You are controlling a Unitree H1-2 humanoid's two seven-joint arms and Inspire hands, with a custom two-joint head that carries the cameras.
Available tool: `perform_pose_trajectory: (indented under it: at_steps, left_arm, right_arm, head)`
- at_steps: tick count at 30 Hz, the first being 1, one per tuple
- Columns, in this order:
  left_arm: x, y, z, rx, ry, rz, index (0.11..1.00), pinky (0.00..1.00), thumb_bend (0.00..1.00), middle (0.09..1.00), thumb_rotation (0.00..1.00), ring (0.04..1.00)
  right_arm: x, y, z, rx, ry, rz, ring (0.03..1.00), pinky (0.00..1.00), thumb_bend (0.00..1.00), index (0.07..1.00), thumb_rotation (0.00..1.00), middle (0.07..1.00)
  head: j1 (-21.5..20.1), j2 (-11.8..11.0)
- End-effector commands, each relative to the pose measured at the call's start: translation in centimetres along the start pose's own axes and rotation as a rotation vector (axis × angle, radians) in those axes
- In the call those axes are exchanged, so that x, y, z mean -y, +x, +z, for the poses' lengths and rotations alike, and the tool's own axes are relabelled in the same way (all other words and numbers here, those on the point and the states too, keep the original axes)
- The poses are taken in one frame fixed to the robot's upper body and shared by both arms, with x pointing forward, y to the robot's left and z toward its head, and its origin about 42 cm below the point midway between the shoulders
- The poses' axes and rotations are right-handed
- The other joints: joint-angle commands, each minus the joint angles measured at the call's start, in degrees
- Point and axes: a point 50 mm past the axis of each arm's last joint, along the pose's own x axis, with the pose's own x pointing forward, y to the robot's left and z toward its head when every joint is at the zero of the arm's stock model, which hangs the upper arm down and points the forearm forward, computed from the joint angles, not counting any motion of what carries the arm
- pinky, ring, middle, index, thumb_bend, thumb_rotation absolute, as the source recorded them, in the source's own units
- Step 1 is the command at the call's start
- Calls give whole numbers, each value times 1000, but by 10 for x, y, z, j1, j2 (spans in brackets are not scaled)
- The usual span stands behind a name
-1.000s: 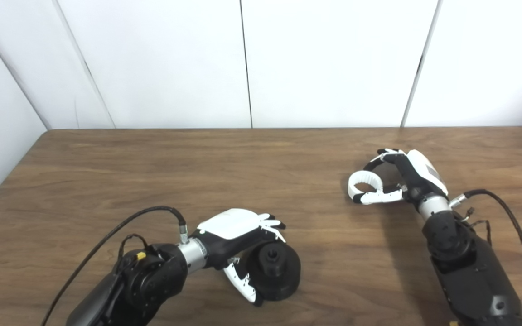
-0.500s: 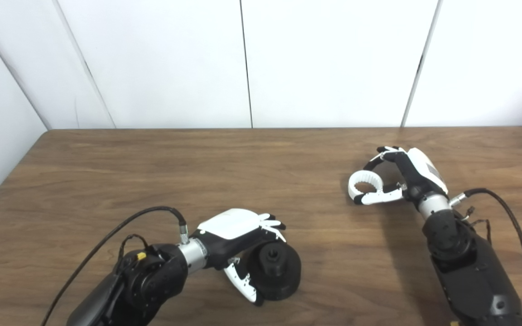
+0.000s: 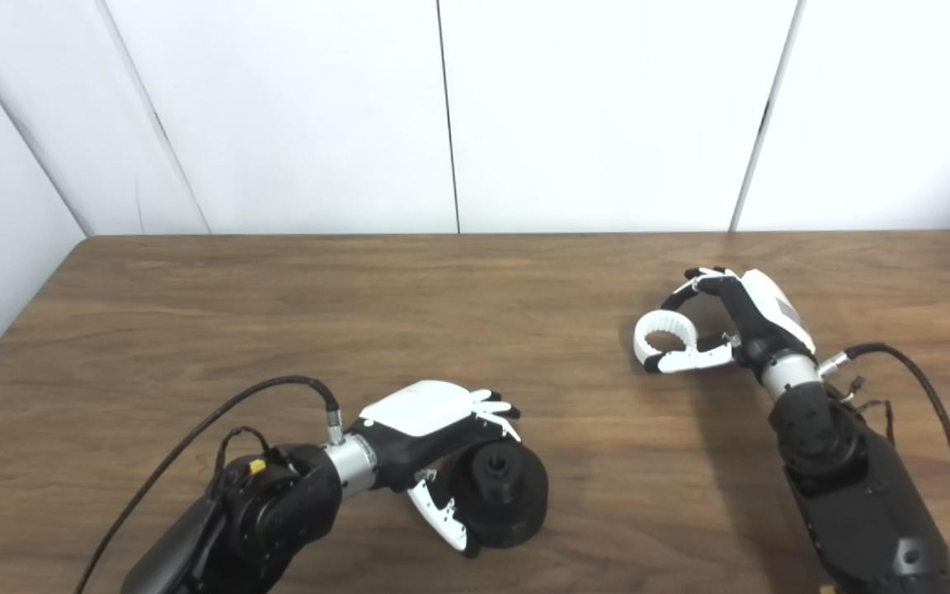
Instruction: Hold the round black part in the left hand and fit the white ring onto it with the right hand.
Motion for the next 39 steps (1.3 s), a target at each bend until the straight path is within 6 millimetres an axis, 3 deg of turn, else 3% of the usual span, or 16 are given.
perform_pose_trajectory:
  at_steps: [1, 9, 23, 39]
  left_arm:
    - [5, 4, 2, 5, 4, -41, 760, 913, 841, 959, 191, 1000]
    - [5, 4, 1, 7, 3, -42, 714, 926, 842, 958, 184, 1000]
    - [7, 6, 3, 7, 6, -40, 729, 925, 845, 955, 185, 1000]
    - [7, 8, 3, 1, -1, -37, 710, 928, 840, 958, 179, 1000]
  right_arm:
    - [26, 5, 19, 86, -19, -63, 964, 929, 524, 491, 151, 873]
    - [32, -1, 25, 112, -13, -61, 966, 943, 524, 490, 152, 871]
    - [43, -20, 43, 152, 13, -51, 975, 972, 524, 490, 154, 866]
    - [52, -59, 78, 267, 51, -31, 962, 961, 522, 489, 158, 862]
  head:
    - [1, 1]
    - [1, 1]
    - [2, 3]
    - [4, 5]
